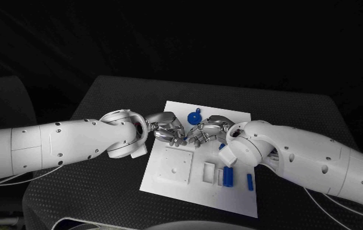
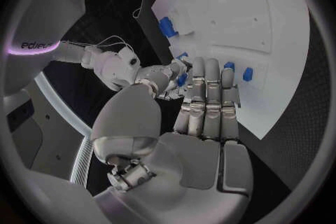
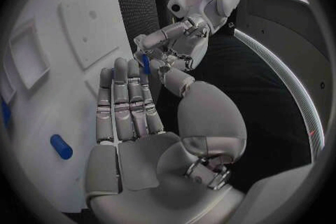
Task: Assemble the parts on the task board
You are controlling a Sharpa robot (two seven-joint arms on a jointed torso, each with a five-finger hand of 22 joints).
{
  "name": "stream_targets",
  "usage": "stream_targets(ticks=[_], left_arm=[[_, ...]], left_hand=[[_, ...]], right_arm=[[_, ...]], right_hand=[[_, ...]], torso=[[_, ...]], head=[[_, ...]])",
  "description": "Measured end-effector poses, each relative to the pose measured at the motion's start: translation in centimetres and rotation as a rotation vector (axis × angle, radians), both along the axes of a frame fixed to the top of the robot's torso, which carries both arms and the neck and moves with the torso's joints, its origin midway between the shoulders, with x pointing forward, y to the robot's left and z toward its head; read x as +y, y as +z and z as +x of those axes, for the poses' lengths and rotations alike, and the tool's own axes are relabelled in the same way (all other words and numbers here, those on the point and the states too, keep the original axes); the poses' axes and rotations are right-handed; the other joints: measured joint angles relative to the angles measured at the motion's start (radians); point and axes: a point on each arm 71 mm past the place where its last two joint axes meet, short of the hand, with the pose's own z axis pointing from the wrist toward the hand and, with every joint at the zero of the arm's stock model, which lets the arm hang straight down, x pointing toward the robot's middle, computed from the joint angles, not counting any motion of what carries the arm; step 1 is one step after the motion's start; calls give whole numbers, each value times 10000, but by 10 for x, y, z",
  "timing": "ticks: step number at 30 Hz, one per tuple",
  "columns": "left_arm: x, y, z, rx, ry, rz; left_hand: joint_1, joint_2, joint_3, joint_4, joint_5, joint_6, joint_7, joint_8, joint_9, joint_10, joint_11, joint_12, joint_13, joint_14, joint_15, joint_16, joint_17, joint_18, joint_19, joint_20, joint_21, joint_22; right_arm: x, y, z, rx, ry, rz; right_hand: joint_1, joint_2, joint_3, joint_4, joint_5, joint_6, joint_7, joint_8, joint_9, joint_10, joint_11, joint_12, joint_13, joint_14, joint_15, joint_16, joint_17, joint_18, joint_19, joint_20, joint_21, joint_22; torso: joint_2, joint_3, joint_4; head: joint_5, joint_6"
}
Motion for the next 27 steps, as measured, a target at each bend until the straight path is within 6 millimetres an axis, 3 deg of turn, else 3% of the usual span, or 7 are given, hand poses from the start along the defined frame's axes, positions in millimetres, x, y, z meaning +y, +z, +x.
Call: stream_targets(ticks=[15, 27], left_arm=[[18, -2, 5, 3, 438, 168], [72, 0, 32, 317, 2468, -343]], left_hand=[[101, -284, -1, 56, 0, 1, 0, 0, -34, 0, 0, -38, 18, 0, 0, 0, -9, 1, 0, 0, 0, 7], [159, -341, -1, 56, 0, 2, 1, 1, -46, 0, 0, -38, 40, 0, 0, 0, -19, 0, 0, 0, 0, 6]], right_arm=[[-6, 1, 3, -405, -31, -89], [-9, 9, 5, -3306, 1260, -994]], right_hand=[[40, -42, -11, -11, 0, 0, 0, -16, 3, 14, -14, -1, 8, -1, 0, 0, -2, 0, 0, 0, 0, 0], [39, -42, -12, -11, 0, 1, -1, 7, 11, 13, -13, -1, 8, -1, 0, 0, 7, -1, -1, 0, 0, 0]], torso=[[-2, -6, 2], [-12, -3, -10]], head=[[-1, 4], [88, 94]])
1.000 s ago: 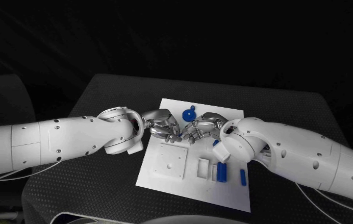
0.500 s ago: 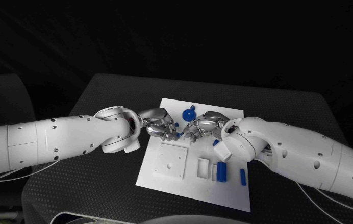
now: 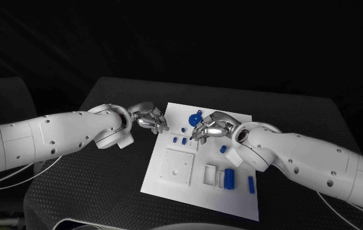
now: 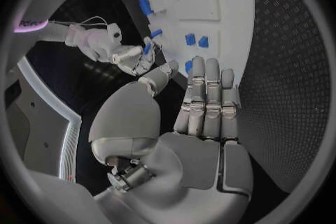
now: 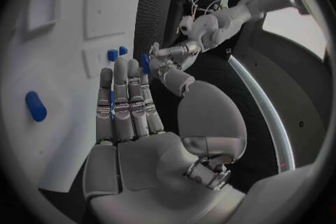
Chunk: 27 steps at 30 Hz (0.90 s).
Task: Assemble the parts on the task board
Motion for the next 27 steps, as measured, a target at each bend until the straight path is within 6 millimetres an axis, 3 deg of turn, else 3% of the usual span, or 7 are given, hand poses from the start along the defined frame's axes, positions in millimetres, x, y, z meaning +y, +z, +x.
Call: stream_targets(ticks=[14, 23, 24, 25, 27], left_arm=[[40, 16, 29, 10, 3298, -3077], [44, 24, 37, -223, 4048, -4168], [43, 24, 38, -231, 4072, -4250], [43, 24, 38, -235, 4088, -4303], [42, 25, 38, -247, 4109, -4389]], left_hand=[[154, 75, 0, 0, 45, -33, 35, 0, -30, -35, 35, -41, -1, -36, 36, 0, -19, 0, 0, 0, 0, -2], [226, 147, 0, 0, 84, -32, 36, 0, -39, -35, 35, -41, 0, -36, 36, 0, -24, 0, 0, 0, 0, -2], [226, 147, 0, 0, 84, -32, 36, 0, -39, -35, 35, -41, 5, -36, 36, 0, -25, 0, 0, 0, 0, -3], [226, 147, 0, 0, 84, -32, 36, 0, -39, -35, 35, -41, 7, -36, 36, 0, -24, 0, 0, 0, 0, -3], [226, 147, 0, 0, 84, -30, 38, 0, -39, -35, 35, -41, 7, -36, 36, 0, -24, 0, 0, 0, 0, -3]], right_arm=[[11, 0, -22, -4312, 2959, -1617], [18, -11, -38, -5951, 4099, -2422], [19, -13, -40, -6113, 4213, -2513], [20, -15, -41, -6235, 4291, -2573], [21, -16, -43, -6467, 4415, -2683]], right_hand=[[152, -153, -1, 0, 0, 2, -2, 1, 37, 59, 16, 0, 34, 35, -35, 35, 23, 1, 37, -37, 40, 0], [249, -250, -1, 0, 0, 7, -7, 1, 45, 97, -22, 38, 58, 65, -66, 71, 40, 1, 73, -1, 118, 0], [261, -262, -1, -1, 0, 8, -8, 0, 77, 109, -35, 38, 61, 65, -66, 71, 48, 0, 73, -1, 118, 0], [261, -262, -1, 0, 0, 8, -8, 0, 362, 109, -35, 38, 62, 66, -66, 71, 48, 0, 92, -20, 118, 0], [266, -268, -1, 0, 0, 8, -8, 2, 415, 109, -35, 38, 61, 66, -66, 71, 48, 1, 110, -38, 118, 0]], torso=[[10, -4, -8], [0, -7, -18], [0, -7, -16], [0, -7, -15], [0, -7, -10]], head=[[226, 34], [362, -28], [375, -35], [384, -41], [402, -64]])
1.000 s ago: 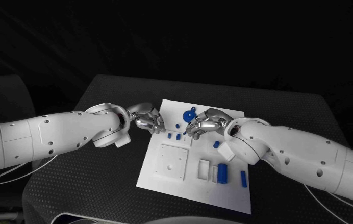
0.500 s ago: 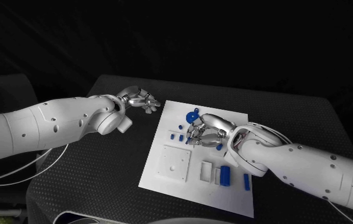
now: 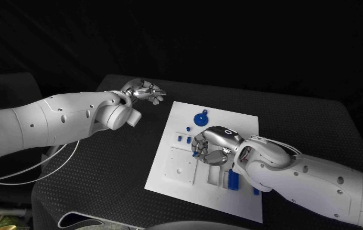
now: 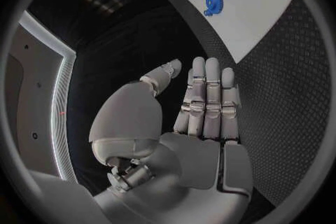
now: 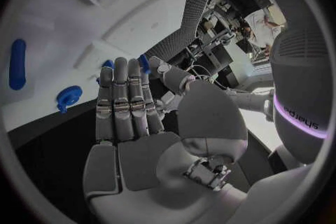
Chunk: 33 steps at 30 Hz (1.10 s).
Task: Assemble the parts on the task board
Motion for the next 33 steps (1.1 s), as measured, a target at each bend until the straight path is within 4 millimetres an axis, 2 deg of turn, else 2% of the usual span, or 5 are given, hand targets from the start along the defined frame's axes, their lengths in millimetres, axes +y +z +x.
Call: stream_targets(ticks=[19, 33], left_arm=[[-4, 1, 0, -66, 22, -368], [-10, 1, -1, -65, -83, -506]], left_hand=[[0, 0, -28, -28, 0, 1, 0, 0, -8, 0, 0, 0, -2, 0, 0, 0, -9, 1, -36, 36, 0, -2], [0, 0, -28, -28, -1, 1, 1, 0, -8, -35, 35, 0, 6, -34, 34, 0, -8, 0, -36, 36, 0, -3]], right_arm=[[11, -18, -13, -714, 334, -241], [14, -21, -9, -878, 285, -487]], right_hand=[[115, -117, 71, 71, 0, 1, -1, 40, 5, 35, -36, 0, 21, 96, -23, -1, 9, 0, 0, 0, 76, 0], [102, -128, 71, 71, 0, 12, -13, 18, 14, 35, -36, -1, 29, 96, -23, -1, 8, 0, -1, 0, 76, 0]], torso=[[21, -3, 27], [12, -15, 27]], head=[[219, -174], [266, -244]])
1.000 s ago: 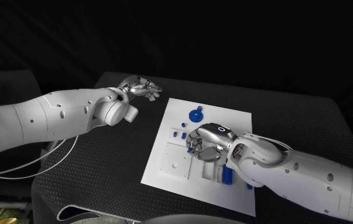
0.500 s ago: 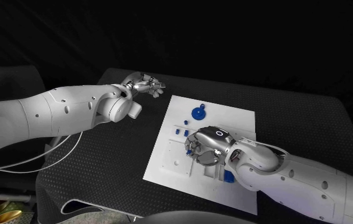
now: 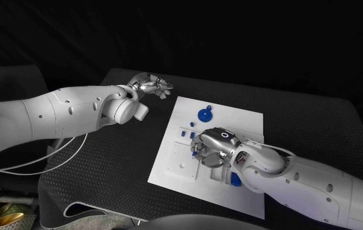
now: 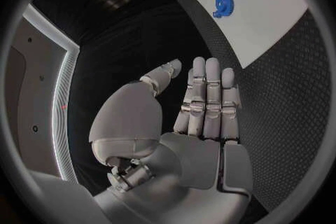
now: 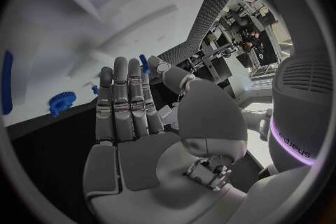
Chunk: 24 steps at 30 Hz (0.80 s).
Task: Assemble the parts on the task board
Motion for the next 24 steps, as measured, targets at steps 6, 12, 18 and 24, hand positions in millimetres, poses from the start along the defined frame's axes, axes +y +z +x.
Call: stream_targets(ticks=[6, 12, 18, 24], left_arm=[[-3, 0, 0, 2, -53, -30], [-4, 0, 1, 1, -73, -43], [-5, 0, 1, 2, -85, -54], [-6, 0, 1, 1, -103, -63]], left_hand=[[0, 0, 0, 0, 0, 0, 0, 0, 0, 0, 0, 0, -1, 0, 0, 0, -9, 0, 0, 0, 0, 0], [0, 0, 0, 0, 0, 0, 0, 0, -8, 0, 0, 0, -2, 0, 0, 0, -9, 0, 0, 0, 0, 8], [0, 0, 0, 0, 0, 0, 0, 0, -8, 0, -1, 0, -2, 0, 0, 0, -9, 0, 0, 0, -39, 7], [0, 0, -27, -27, 0, 0, 0, 0, -8, 0, -1, 0, -3, 0, 0, 0, -8, 0, 0, 0, -39, 6]], right_arm=[[4, 0, 0, -32, 24, -123], [5, -2, 1, -65, -12, -255], [6, -2, 1, -64, -4, -354], [6, -4, 2, -21, 4, -472]], right_hand=[[0, 0, 27, 27, 0, 19, -19, -24, 53, 0, 0, 0, 0, 0, 0, 0, 0, 0, 0, 0, 0, 0], [0, 0, 28, 28, 0, 19, -20, -38, 53, 0, 0, 0, -1, 0, 0, 0, -1, 0, 0, 0, 0, 0], [0, -1, 28, 27, 0, 23, -23, -18, 53, 0, 0, 0, -1, 0, 0, 0, 8, -1, -1, 0, 0, 0], [-27, -27, 28, 27, 0, 53, -54, -10, 53, -1, 0, 0, -2, 0, 0, 0, 7, 0, 0, 0, 0, 0]], torso=[[0, 0, -6], [-4, 3, 7], [-5, 5, 0], [-5, 6, -10]], head=[[-36, -26], [-43, -30], [-58, -20], [-63, -34]])
